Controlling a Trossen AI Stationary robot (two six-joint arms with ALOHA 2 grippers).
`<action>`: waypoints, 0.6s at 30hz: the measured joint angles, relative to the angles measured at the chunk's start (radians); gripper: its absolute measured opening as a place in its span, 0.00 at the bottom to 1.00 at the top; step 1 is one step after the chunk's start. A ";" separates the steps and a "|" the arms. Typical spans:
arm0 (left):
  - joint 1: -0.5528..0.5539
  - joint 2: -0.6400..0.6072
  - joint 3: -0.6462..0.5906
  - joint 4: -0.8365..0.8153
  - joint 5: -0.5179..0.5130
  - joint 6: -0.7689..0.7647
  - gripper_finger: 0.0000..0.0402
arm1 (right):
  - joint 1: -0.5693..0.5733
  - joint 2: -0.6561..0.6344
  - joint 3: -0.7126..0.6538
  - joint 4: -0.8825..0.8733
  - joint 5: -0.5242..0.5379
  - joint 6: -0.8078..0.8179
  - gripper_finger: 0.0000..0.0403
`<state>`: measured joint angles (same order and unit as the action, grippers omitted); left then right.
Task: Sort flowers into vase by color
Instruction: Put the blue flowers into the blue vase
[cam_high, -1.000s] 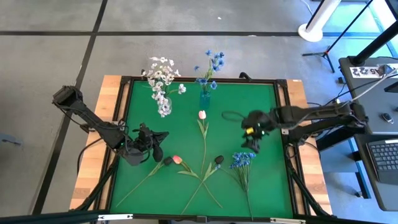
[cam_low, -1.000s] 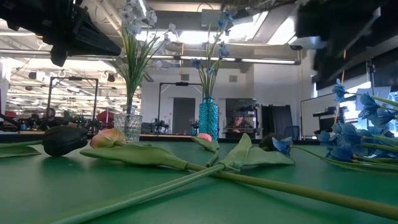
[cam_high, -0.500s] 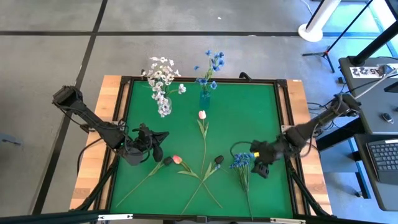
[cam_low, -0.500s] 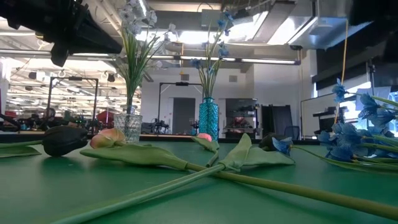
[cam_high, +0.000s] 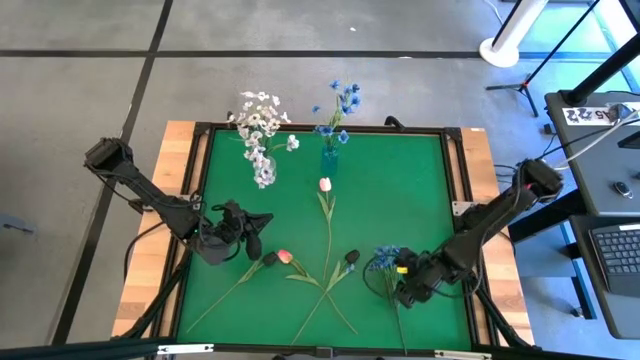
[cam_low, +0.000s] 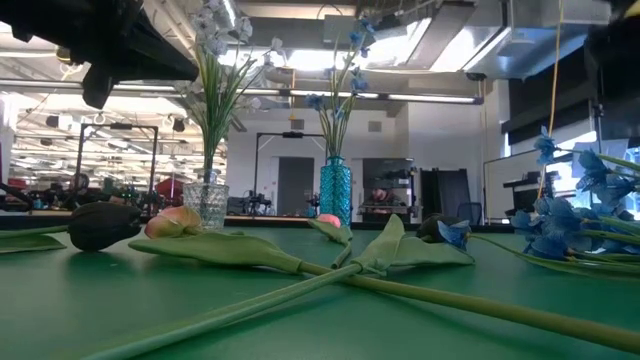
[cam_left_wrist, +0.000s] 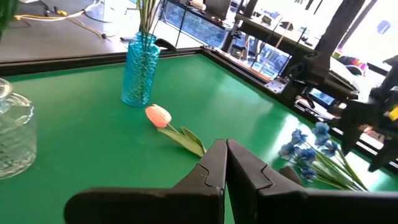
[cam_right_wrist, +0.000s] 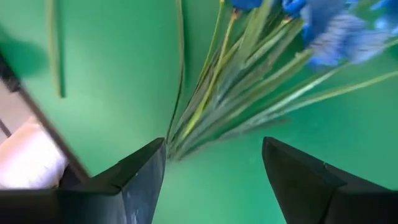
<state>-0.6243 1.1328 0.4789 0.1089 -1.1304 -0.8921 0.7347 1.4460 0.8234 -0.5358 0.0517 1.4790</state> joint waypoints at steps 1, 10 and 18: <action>0.000 0.000 0.000 0.002 0.006 0.000 0.00 | -0.001 0.021 0.000 0.012 0.001 0.003 0.66; -0.001 0.000 0.000 0.013 0.064 0.000 0.00 | -0.035 0.166 0.005 0.024 0.008 -0.008 0.66; -0.001 0.000 0.000 0.014 0.076 0.003 0.00 | -0.063 0.170 0.004 -0.024 -0.005 -0.094 0.60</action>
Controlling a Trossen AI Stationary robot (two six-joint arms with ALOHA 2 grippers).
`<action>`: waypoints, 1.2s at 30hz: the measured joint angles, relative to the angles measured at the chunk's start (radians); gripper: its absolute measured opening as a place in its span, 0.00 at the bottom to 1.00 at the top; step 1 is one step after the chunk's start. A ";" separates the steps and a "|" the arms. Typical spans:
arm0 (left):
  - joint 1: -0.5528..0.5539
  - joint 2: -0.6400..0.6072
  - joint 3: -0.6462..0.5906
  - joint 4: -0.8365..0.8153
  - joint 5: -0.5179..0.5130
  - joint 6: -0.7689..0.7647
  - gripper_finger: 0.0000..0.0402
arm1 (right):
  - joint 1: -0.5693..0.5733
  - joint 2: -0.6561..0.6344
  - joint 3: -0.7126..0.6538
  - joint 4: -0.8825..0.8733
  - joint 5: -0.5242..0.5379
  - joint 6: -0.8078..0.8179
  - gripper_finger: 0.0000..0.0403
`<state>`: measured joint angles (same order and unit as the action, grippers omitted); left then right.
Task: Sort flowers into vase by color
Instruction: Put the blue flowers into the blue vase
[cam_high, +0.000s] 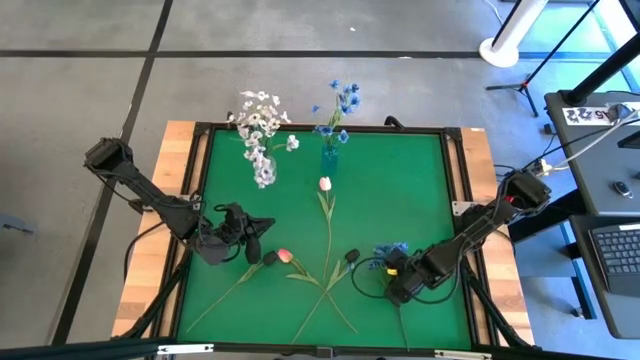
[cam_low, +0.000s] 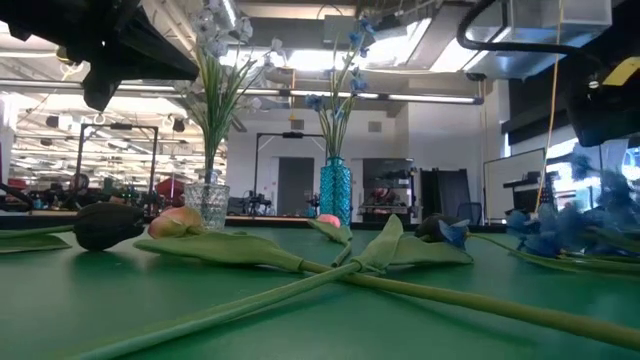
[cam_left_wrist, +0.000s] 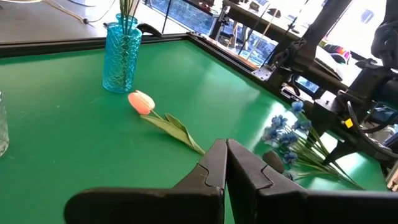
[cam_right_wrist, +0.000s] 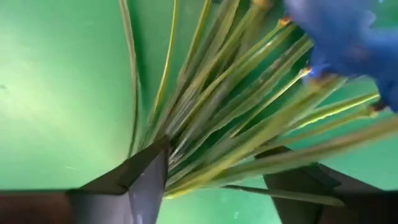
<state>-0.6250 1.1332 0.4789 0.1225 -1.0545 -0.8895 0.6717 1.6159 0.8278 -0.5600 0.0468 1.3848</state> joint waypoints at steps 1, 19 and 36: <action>0.000 0.000 0.000 0.000 0.000 0.000 0.00 | -0.004 0.000 0.000 -0.011 0.004 -0.017 0.57; -0.020 0.000 0.000 0.007 0.000 -0.023 0.00 | -0.018 -0.230 -0.007 -0.034 0.199 -0.148 0.04; -0.005 0.000 0.000 0.014 -0.028 -0.018 0.00 | -0.067 -0.584 -0.005 0.576 1.135 -1.256 0.01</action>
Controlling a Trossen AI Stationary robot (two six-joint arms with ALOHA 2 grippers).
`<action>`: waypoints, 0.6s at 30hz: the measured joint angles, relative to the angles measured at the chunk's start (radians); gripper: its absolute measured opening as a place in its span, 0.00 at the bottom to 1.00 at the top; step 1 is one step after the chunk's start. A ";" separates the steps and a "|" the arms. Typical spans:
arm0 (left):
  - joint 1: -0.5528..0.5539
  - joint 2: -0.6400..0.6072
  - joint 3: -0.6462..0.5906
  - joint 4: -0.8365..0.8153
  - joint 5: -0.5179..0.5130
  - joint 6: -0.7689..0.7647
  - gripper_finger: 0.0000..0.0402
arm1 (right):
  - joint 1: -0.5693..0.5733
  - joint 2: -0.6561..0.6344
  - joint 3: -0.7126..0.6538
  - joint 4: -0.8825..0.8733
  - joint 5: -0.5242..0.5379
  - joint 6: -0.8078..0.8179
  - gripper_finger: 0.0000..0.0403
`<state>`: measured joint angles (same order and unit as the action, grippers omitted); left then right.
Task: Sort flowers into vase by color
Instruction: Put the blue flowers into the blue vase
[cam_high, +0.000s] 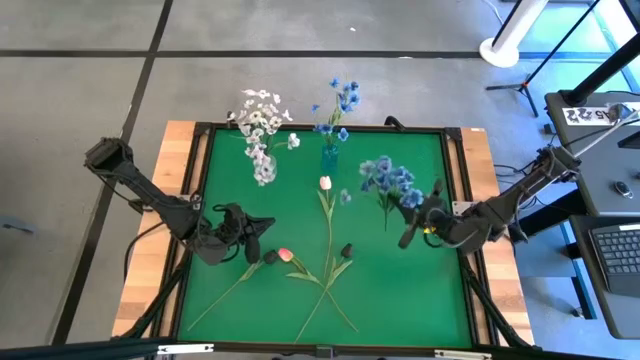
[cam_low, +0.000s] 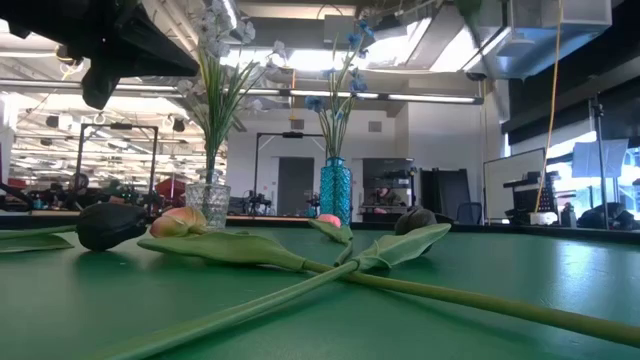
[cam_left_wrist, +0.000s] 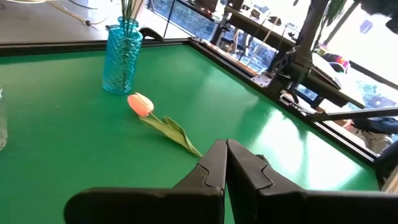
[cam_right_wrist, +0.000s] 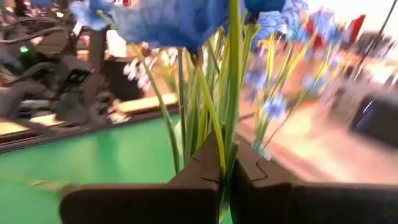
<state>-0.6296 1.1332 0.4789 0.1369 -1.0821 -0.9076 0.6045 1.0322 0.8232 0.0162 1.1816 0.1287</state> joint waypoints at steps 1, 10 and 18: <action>0.006 0.000 0.000 0.000 0.000 0.000 0.00 | -0.021 0.000 0.000 0.054 -0.031 -0.083 0.01; 0.043 0.000 0.000 0.000 0.000 0.001 0.00 | -0.322 0.001 0.000 0.276 -0.671 -0.334 0.01; 0.033 0.000 0.000 0.000 0.004 0.002 0.00 | -0.579 0.002 0.000 0.392 -0.985 -0.388 0.00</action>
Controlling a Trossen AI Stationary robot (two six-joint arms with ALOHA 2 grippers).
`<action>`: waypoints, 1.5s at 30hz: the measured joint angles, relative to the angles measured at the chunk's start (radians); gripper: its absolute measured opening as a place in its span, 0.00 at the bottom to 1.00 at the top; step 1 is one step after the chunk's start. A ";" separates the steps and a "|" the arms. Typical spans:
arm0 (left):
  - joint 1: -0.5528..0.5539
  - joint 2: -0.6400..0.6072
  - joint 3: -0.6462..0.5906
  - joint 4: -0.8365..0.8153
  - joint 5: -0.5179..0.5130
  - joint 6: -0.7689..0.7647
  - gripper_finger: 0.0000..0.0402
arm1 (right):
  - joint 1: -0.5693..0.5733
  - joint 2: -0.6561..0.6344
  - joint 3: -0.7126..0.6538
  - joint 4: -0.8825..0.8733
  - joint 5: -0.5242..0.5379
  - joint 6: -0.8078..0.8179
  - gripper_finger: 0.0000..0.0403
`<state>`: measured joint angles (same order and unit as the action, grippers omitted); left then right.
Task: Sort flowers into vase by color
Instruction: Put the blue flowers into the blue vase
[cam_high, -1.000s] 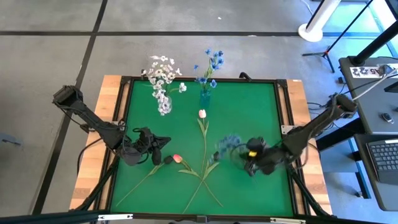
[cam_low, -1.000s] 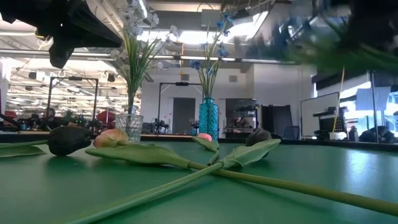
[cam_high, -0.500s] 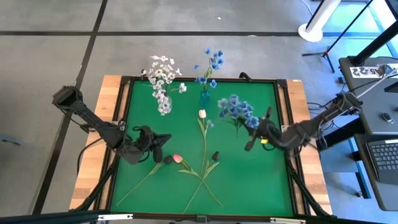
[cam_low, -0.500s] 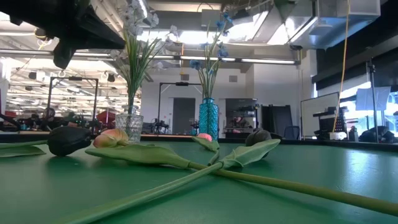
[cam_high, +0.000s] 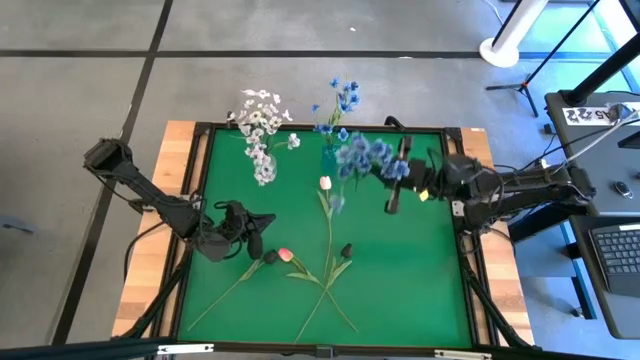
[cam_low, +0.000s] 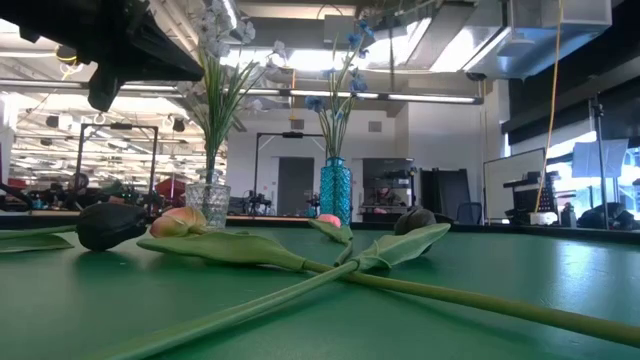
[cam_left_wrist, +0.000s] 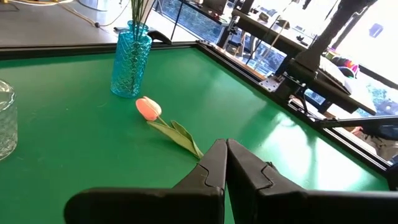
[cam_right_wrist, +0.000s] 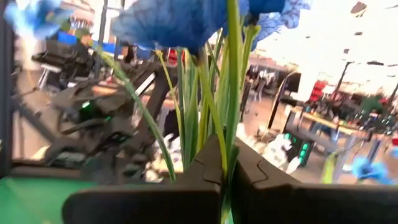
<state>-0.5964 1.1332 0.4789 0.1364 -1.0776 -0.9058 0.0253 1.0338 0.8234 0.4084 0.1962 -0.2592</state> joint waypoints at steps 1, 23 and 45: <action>0.001 0.000 0.000 0.000 0.000 0.000 0.00 | -0.030 0.005 0.000 0.019 -0.031 0.001 0.00; 0.037 0.000 0.000 -0.001 0.010 0.029 0.00 | -0.443 0.390 0.000 0.486 -0.339 0.074 0.00; 0.045 0.000 0.000 -0.001 0.021 0.044 0.00 | -0.504 0.530 0.000 0.589 -0.345 0.006 0.00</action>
<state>-0.5518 1.1332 0.4789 0.1352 -1.0561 -0.8617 -0.4789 1.5634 0.8238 0.9976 -0.1493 -0.2529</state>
